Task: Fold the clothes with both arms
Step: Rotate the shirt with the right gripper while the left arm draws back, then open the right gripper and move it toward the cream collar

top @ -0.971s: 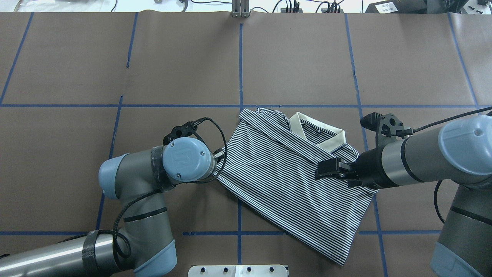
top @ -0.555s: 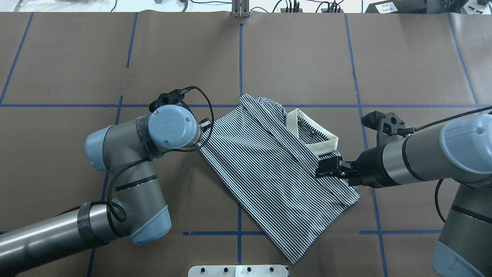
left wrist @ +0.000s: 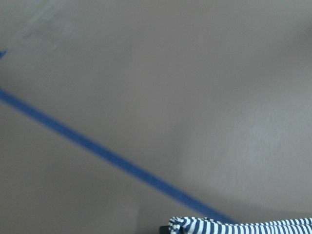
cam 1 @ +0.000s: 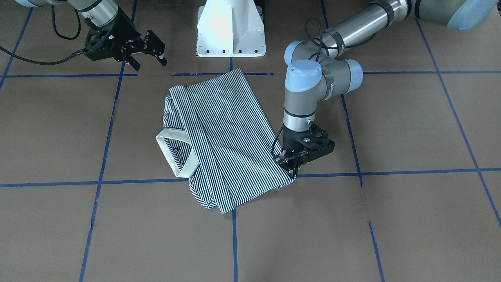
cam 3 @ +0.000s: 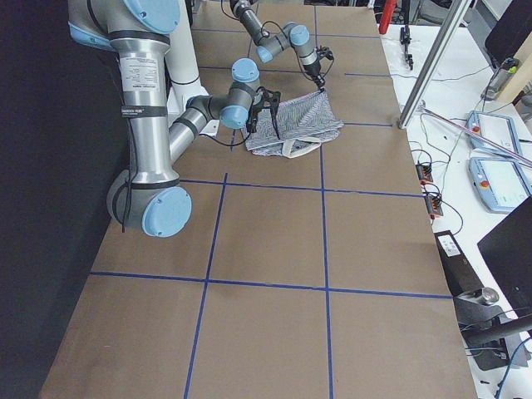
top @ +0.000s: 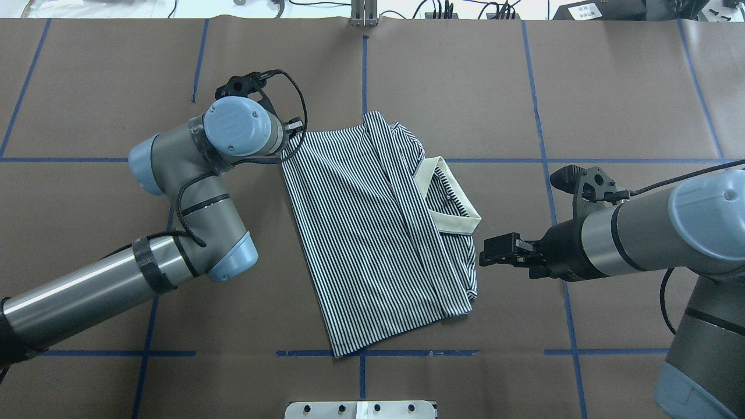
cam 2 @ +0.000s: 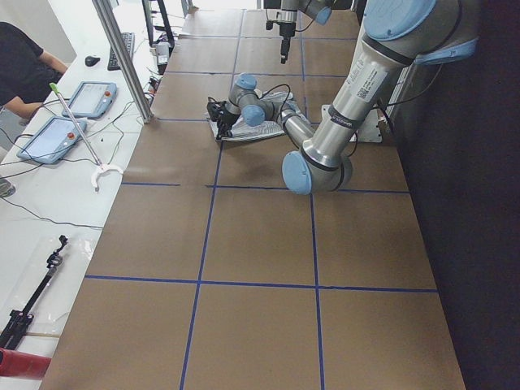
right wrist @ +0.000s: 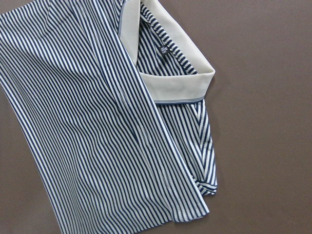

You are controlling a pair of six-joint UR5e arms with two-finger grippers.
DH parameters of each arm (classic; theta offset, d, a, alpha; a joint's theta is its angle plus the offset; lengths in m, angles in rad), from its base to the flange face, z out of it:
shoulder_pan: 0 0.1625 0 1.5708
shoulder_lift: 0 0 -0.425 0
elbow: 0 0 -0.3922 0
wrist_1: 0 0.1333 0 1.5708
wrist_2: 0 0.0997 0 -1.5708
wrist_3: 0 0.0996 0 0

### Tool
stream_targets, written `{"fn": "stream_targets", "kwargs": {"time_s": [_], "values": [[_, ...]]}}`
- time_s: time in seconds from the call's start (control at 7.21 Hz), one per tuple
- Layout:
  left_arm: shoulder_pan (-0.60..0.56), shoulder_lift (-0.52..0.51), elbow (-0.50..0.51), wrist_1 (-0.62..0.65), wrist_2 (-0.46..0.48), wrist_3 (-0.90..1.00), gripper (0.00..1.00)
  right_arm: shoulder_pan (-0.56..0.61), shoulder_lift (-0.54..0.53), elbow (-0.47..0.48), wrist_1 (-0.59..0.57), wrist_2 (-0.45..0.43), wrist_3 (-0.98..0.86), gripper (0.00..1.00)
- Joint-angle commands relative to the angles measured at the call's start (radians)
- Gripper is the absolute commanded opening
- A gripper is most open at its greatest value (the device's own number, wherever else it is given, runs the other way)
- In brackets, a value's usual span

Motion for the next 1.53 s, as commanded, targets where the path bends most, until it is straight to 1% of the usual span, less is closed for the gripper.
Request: {"fn": "stream_targets", "kwargs": {"time_s": [0.0,0.14,0.28,0.42,0.69,0.83,0.97,1.11,1.25,1.39], "values": [[-0.046,-0.158,0.287,-0.258,0.002,0.121,0.0,0.011,0.003,0.0,0.0,0.0,-0.002,1.0],[-0.046,-0.203,0.365,-0.32,0.008,0.144,0.0,0.016,0.003,0.0,0.0,0.0,-0.002,1.0],[-0.047,-0.203,0.372,-0.32,0.025,0.151,0.0,0.02,0.002,0.0,0.0,0.0,0.0,1.0],[-0.053,-0.2,0.381,-0.32,0.031,0.155,0.99,0.028,0.002,-0.003,-0.001,0.0,-0.002,1.0],[-0.085,-0.197,0.375,-0.315,0.029,0.164,1.0,0.059,0.005,-0.008,-0.002,0.0,-0.002,1.0],[-0.095,-0.185,0.359,-0.31,0.026,0.218,1.0,0.073,0.016,-0.023,-0.005,-0.002,-0.011,1.0],[-0.095,-0.107,0.266,-0.31,0.023,0.259,1.0,0.085,0.054,-0.059,-0.011,-0.009,-0.012,1.0],[-0.093,-0.038,0.166,-0.26,-0.059,0.293,1.0,0.074,0.08,-0.104,-0.015,-0.049,-0.017,1.0],[-0.095,0.016,0.042,-0.196,-0.111,0.336,1.0,0.059,0.112,-0.133,-0.058,-0.093,-0.032,1.0],[-0.093,0.057,-0.073,-0.124,-0.118,0.342,1.0,0.024,0.178,-0.137,-0.177,-0.149,-0.078,1.0]]}}
